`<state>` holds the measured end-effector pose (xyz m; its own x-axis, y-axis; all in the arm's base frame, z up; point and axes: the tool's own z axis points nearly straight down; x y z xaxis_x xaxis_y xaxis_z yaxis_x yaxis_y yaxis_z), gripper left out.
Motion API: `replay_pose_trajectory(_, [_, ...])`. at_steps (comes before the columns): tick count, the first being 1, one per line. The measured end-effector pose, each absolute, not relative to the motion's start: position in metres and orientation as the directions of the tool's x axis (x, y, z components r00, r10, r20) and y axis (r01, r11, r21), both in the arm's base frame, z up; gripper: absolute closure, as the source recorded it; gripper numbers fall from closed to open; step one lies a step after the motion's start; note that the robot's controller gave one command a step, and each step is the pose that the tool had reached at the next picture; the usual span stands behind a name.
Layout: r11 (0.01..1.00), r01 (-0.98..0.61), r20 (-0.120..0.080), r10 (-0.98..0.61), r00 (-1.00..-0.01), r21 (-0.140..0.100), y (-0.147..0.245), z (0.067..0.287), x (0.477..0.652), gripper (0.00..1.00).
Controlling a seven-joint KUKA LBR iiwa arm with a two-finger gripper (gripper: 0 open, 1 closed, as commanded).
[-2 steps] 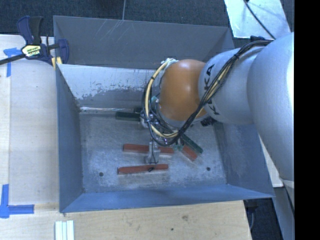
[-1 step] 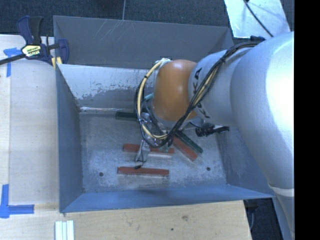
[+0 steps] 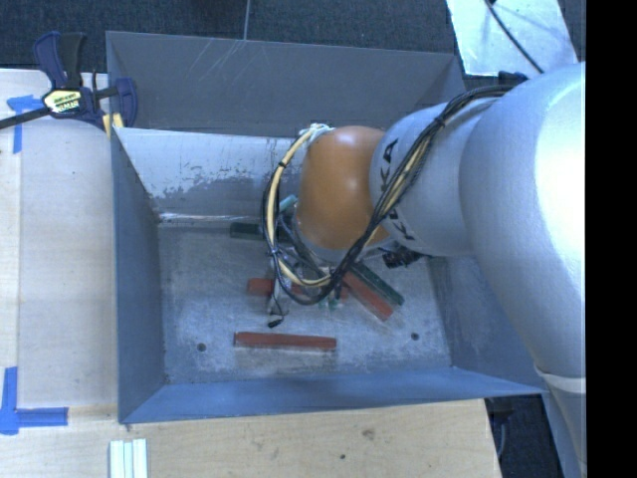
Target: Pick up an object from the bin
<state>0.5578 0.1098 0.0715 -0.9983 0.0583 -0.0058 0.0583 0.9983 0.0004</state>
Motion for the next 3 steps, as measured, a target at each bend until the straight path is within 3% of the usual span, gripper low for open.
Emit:
replay_pose_trajectory(2, [0.998, 0.059, 0.000, 0.059, -0.998, -0.001, 0.109, 0.076, 0.556, 1.00])
replay_pose_trajectory(3, [0.998, 0.060, 0.006, 0.060, -0.998, -0.001, 0.109, 0.097, 0.555, 1.00])
